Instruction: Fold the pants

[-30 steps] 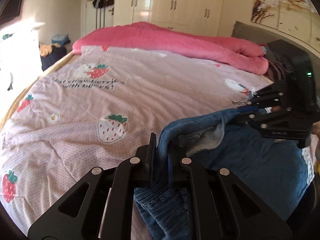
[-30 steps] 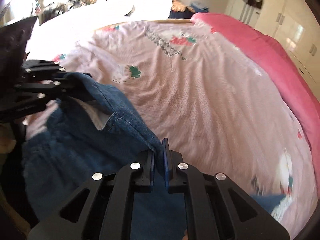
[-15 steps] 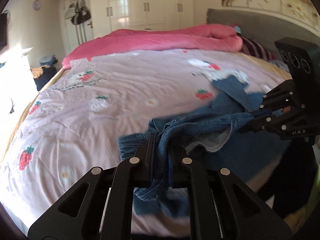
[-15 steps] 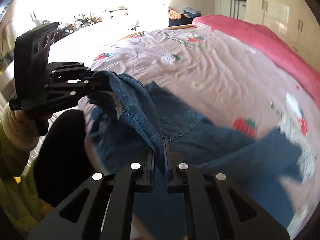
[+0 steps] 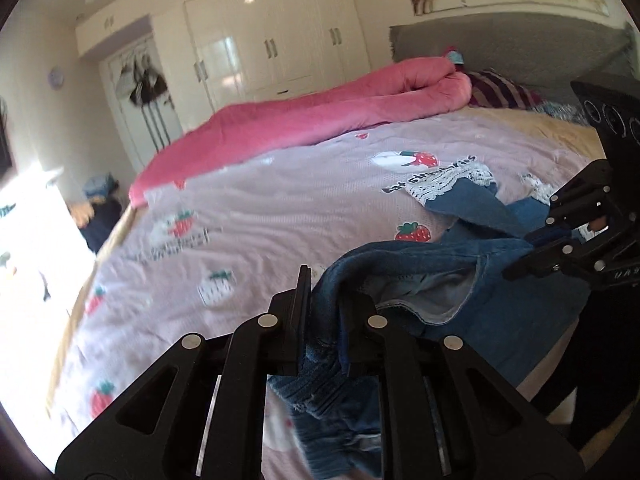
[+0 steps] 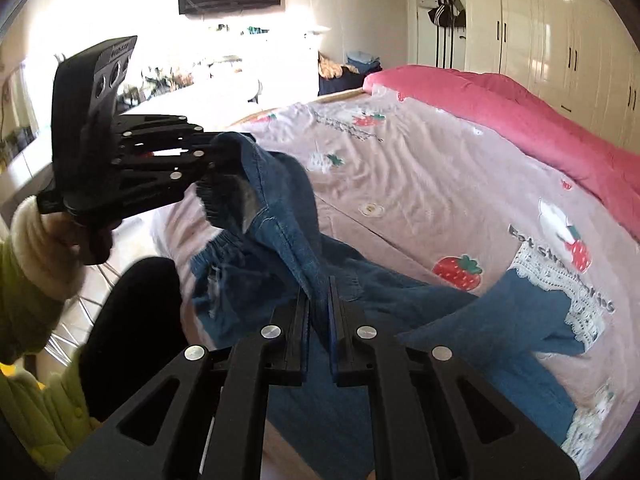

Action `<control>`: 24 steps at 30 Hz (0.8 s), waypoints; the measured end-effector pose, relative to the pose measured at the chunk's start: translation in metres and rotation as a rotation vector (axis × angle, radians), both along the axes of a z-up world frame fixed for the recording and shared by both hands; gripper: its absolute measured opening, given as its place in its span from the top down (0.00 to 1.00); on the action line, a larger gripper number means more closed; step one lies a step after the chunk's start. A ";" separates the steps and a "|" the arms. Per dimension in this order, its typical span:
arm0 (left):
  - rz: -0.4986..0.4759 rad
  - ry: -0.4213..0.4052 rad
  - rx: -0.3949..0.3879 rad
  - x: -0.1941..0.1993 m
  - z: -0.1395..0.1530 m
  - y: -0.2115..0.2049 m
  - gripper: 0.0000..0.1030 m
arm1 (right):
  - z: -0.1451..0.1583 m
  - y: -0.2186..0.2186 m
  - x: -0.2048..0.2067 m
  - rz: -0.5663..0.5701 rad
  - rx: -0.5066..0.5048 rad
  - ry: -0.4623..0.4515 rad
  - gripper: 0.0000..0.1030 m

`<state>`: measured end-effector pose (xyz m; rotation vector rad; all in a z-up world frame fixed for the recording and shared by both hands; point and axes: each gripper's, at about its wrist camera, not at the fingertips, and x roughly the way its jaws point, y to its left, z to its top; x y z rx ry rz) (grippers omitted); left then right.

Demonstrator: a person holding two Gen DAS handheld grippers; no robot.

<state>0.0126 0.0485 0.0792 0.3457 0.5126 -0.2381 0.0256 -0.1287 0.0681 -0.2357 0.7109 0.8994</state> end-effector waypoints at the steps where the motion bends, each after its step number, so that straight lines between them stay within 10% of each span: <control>1: -0.016 -0.012 0.025 0.000 0.000 0.000 0.93 | -0.001 -0.001 -0.003 -0.002 0.014 -0.006 0.94; 20: -0.015 0.267 -0.143 -0.055 -0.096 0.033 0.88 | -0.100 0.020 -0.029 0.083 -0.112 0.215 0.87; 22: -0.005 0.295 -0.183 -0.052 -0.096 0.038 0.86 | -0.101 0.018 -0.025 0.074 -0.089 0.256 0.83; 24: -0.004 0.307 -0.191 -0.052 -0.095 0.039 0.83 | -0.092 0.015 -0.024 0.080 -0.060 0.298 0.60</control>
